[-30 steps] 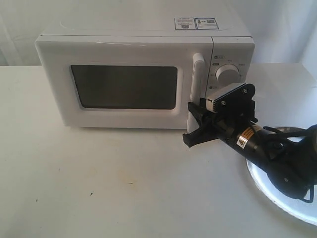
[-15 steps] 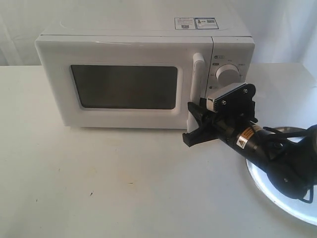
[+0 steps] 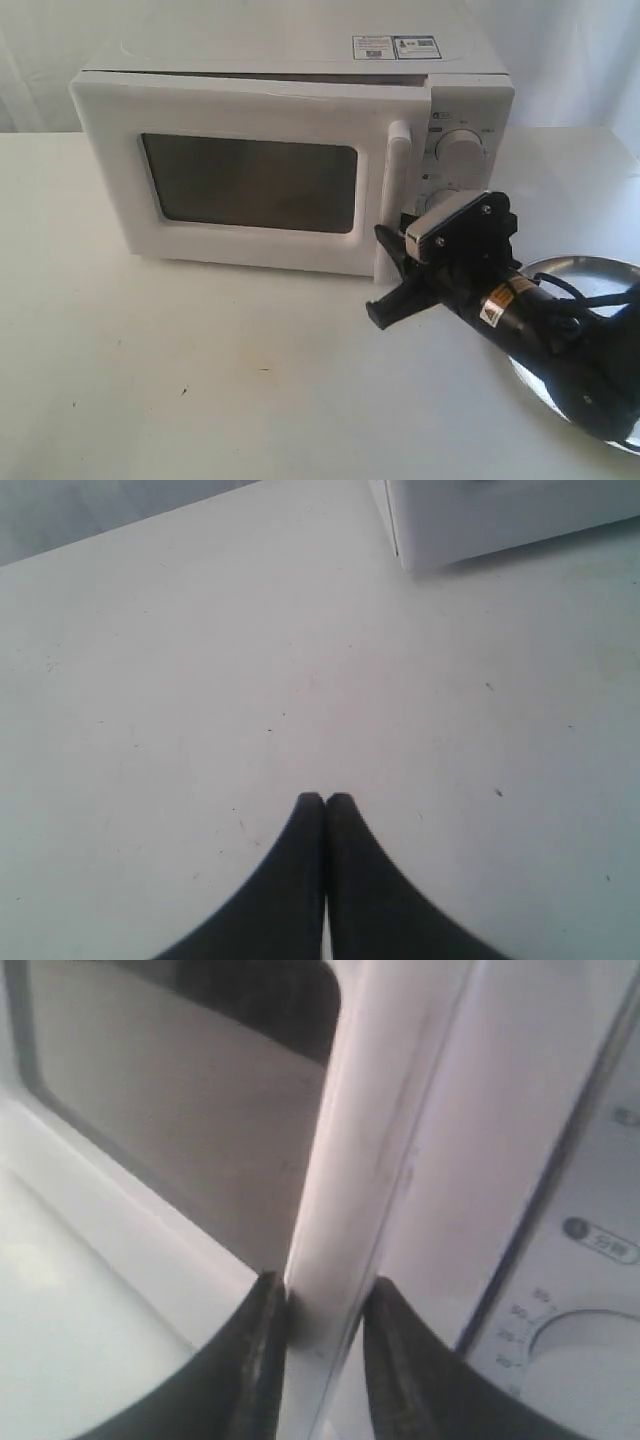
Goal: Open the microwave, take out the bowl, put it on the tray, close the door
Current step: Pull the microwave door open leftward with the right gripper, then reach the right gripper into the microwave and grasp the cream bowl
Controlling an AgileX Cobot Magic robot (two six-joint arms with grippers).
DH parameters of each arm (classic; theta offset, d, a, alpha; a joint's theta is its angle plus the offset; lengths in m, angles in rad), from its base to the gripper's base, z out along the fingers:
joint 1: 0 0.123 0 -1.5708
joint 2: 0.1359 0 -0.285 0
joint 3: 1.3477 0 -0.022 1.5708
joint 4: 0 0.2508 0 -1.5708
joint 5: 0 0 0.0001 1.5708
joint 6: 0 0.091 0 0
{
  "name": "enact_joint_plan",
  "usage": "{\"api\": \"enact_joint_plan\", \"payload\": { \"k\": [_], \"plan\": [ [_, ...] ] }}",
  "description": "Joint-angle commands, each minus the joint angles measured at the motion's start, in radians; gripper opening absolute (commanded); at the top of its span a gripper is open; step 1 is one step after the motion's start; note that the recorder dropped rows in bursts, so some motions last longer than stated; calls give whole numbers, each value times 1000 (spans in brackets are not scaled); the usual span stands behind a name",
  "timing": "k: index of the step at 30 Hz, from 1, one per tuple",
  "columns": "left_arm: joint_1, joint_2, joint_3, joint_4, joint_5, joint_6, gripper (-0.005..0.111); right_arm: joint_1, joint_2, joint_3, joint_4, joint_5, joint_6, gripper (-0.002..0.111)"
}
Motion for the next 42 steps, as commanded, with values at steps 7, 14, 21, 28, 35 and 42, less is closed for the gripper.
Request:
{"api": "enact_joint_plan", "payload": {
  "k": [7,14,21,28,35,42],
  "plan": [
    [-4,-3,2,-3,1,-5,0,79,-122,80,-713,-81,-74,0],
    [-4,-3,2,-3,1,-5,0,79,-216,222,-728,-81,144,0],
    [-4,-3,2,-3,1,-5,0,79,-264,320,-848,-81,145,0],
    [-4,-3,2,-3,1,-5,0,79,-283,271,-258,-81,5,0],
    [-4,-3,2,-3,1,-5,0,79,-279,45,-192,-76,-5,0],
    [-4,-3,2,-3,1,-5,0,79,-152,-304,-241,245,-5,17]
  ]
}}
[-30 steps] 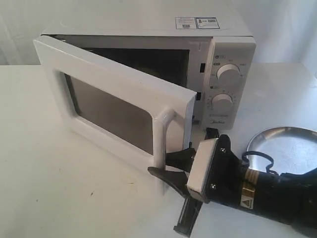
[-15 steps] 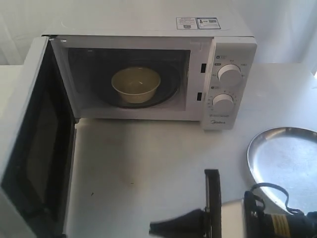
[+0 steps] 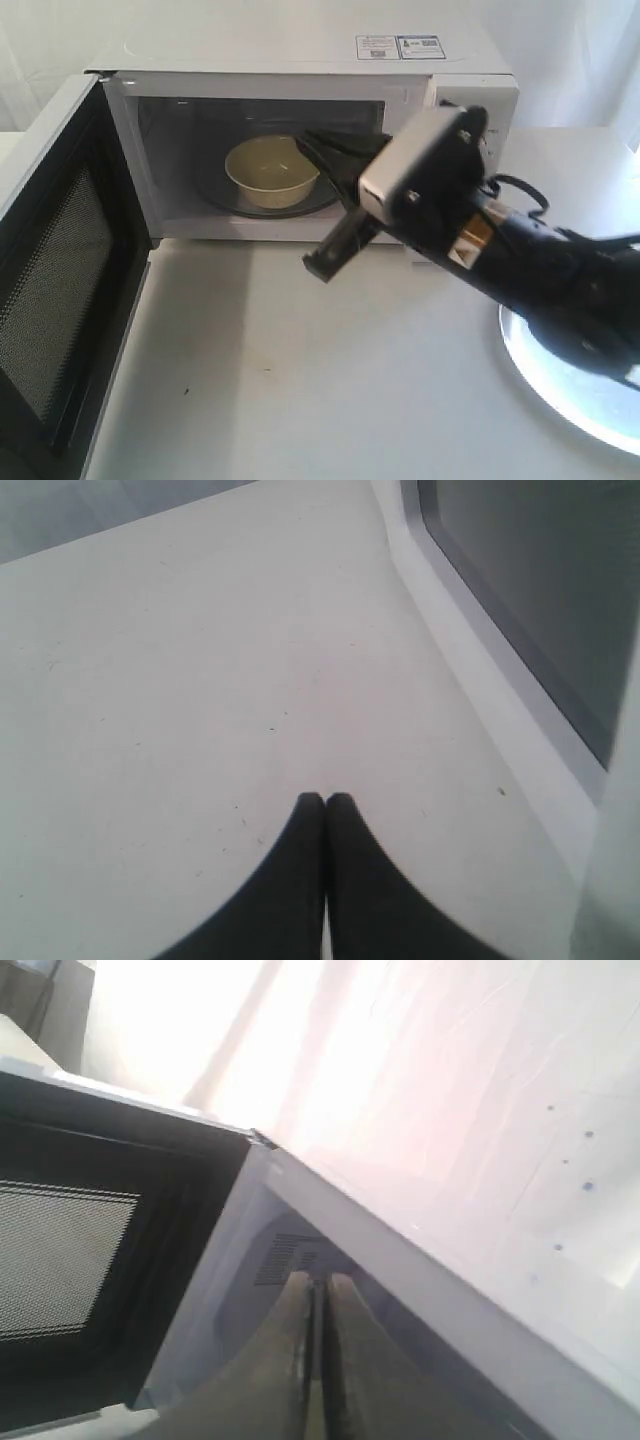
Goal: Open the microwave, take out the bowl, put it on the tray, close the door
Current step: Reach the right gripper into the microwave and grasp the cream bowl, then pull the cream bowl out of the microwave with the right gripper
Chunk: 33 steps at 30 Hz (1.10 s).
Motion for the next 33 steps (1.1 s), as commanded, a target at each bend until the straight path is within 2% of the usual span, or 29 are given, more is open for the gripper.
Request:
{"api": "enact_joint_plan", "payload": {
  "k": [1,5,7,9,14,17,19,21,25,29,33],
  "plan": [
    [-4,-3,2,-5,0,-5,0,0,109,-208,-49,229,-9,24],
    [-4,-3,2,-5,0,-5,0,0,240,-337,-152,269,3,58],
    [-4,-3,2,-5,0,-5,0,9,310,-388,-154,271,44,71],
    [-4,-3,2,-5,0,-5,0,13,374,-427,-154,280,53,74],
    [-4,-3,2,-5,0,-5,0,15,521,-543,-120,341,39,74],
    [-4,-3,2,-5,0,-5,0,15,568,-601,-51,391,37,68],
    [-4,-3,2,-5,0,-5,0,15,583,-624,-51,453,37,59],
    [-4,-3,2,-5,0,-5,0,19,583,-635,-52,512,28,45],
    [-4,-3,2,-5,0,-5,0,30,551,-637,-57,607,14,-1],
    [-4,-3,2,-5,0,-5,0,35,509,-637,-148,696,14,0],
    [-4,-3,2,-5,0,-5,0,87,410,-589,-249,801,25,0]
  ]
}}
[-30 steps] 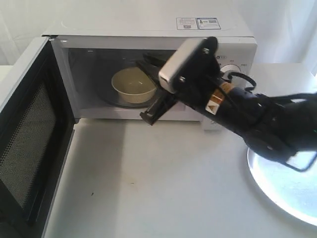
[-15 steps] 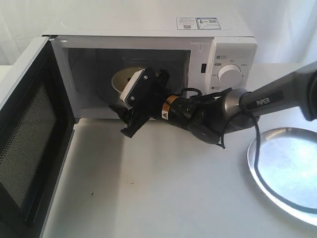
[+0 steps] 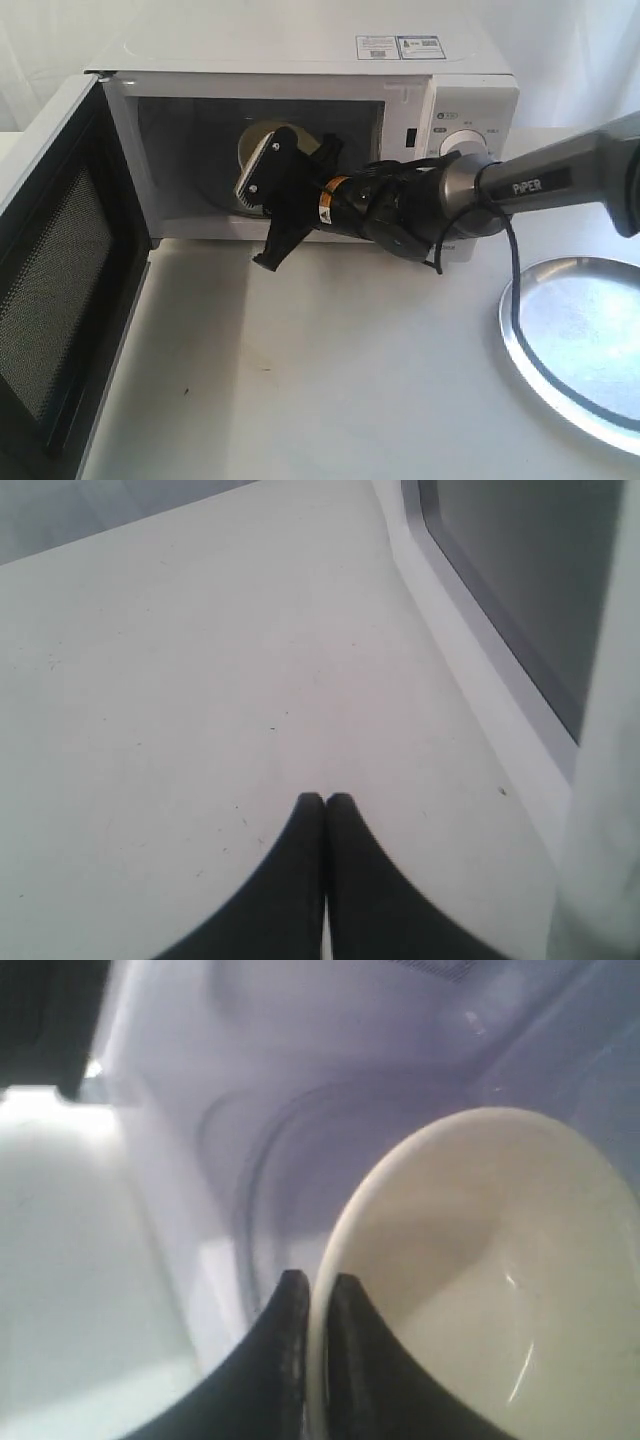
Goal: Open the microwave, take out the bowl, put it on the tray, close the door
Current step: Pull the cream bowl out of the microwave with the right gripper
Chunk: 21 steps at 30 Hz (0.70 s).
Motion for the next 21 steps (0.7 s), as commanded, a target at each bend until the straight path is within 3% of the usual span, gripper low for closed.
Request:
{"api": "enact_joint_plan", "payload": {
  "k": [1,7,13,18,21],
  "plan": [
    [-4,-3,2,-5,0,-5,0,70,-124,79,-102,137,11,0],
    [-4,-3,2,-5,0,-5,0,192,-335,255,-75,430,11,0],
    [-4,-3,2,-5,0,-5,0,206,-454,410,-81,779,172,0],
    [-4,-3,2,-5,0,-5,0,206,-493,558,-377,929,536,0],
    [-4,-3,2,-5,0,-5,0,206,-495,610,-573,1133,835,0]
  ]
}}
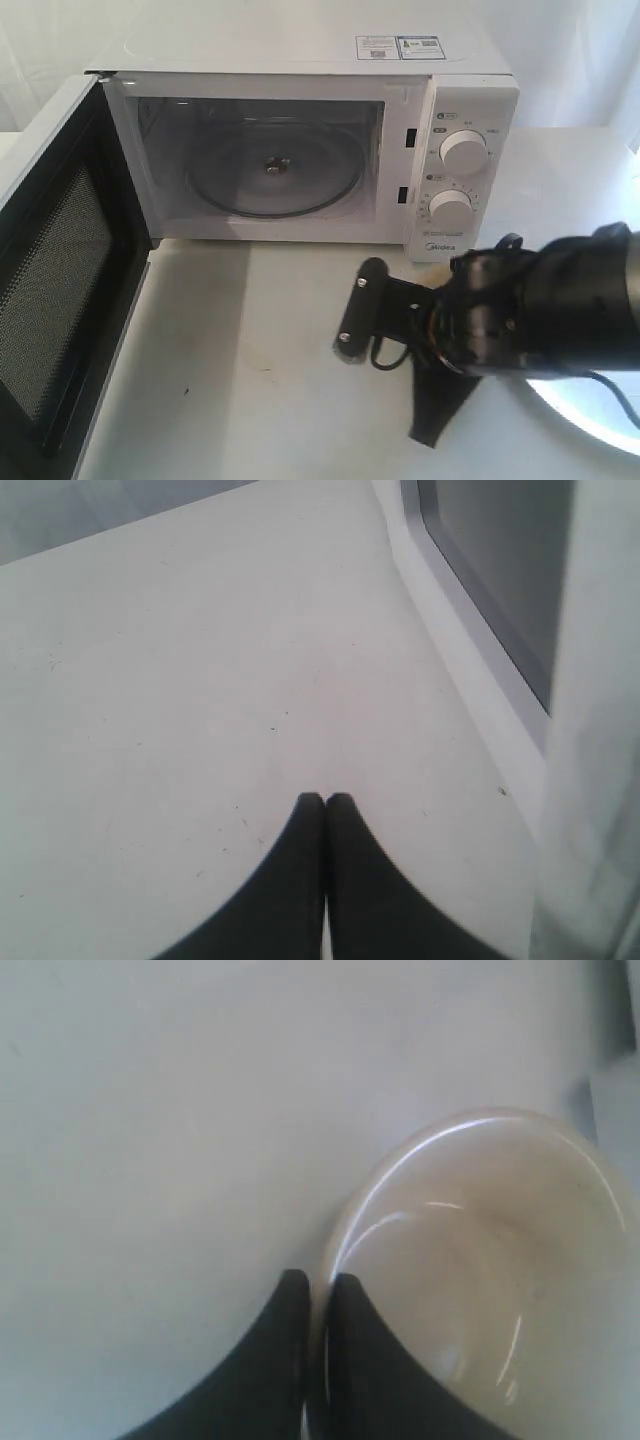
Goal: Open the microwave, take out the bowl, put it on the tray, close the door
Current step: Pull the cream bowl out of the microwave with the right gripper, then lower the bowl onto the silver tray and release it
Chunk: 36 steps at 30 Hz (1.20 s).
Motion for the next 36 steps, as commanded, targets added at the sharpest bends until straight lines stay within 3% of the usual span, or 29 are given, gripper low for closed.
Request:
{"api": "enact_joint_plan", "payload": {
  "k": [1,5,19,24,30,36],
  "plan": [
    [-4,-3,2,-5,0,-5,0,1,-19,77,-283,300,441,0],
    [-4,-3,2,-5,0,-5,0,1,-19,129,-327,482,604,0],
    [-4,-3,2,-5,0,-5,0,1,-19,166,-616,336,802,0],
    [-4,-3,2,-5,0,-5,0,1,-12,166,-627,251,802,14],
    [-4,-3,2,-5,0,-5,0,1,15,166,-635,289,802,35],
    [-4,-3,2,-5,0,-5,0,5,15,165,-802,293,915,38]
  ]
}}
